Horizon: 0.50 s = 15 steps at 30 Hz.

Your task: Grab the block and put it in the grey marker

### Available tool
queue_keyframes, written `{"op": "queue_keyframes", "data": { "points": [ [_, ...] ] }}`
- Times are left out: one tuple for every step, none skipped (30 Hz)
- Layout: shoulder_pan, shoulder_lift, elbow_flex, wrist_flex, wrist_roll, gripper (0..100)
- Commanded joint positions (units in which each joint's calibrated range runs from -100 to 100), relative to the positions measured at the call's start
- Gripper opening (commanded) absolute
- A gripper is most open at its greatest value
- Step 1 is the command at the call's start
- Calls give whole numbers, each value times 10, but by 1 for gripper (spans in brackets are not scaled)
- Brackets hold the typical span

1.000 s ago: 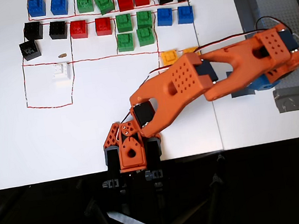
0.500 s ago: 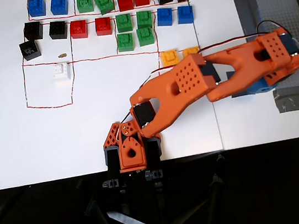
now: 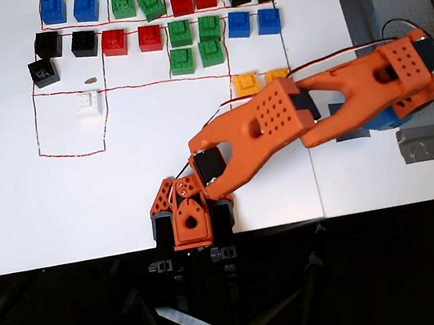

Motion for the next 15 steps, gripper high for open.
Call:
{"op": "queue_keyframes", "data": {
  "points": [
    [37, -85, -63, 31, 22, 32],
    [39, -97, -54, 33, 25, 31],
    [40, -113, -37, 34, 26, 30],
    [38, -131, -14, 34, 23, 27],
    [31, -151, 15, 36, 18, 26],
    [23, -172, 46, 41, 13, 25],
    [10, -195, 80, 41, 1, 23],
    [-6, -220, 117, 40, -12, 20],
    [-25, -245, 155, 40, -26, 19],
    [-47, -273, 194, 40, -42, 16],
    [-70, -299, 228, 37, -59, 14],
    [-96, -324, 261, 31, -78, 11],
    [-123, -347, 291, 27, -97, 9],
    [-152, -366, 316, 23, -116, 7],
    [-182, -384, 340, 22, -134, 6]
  ]
}}
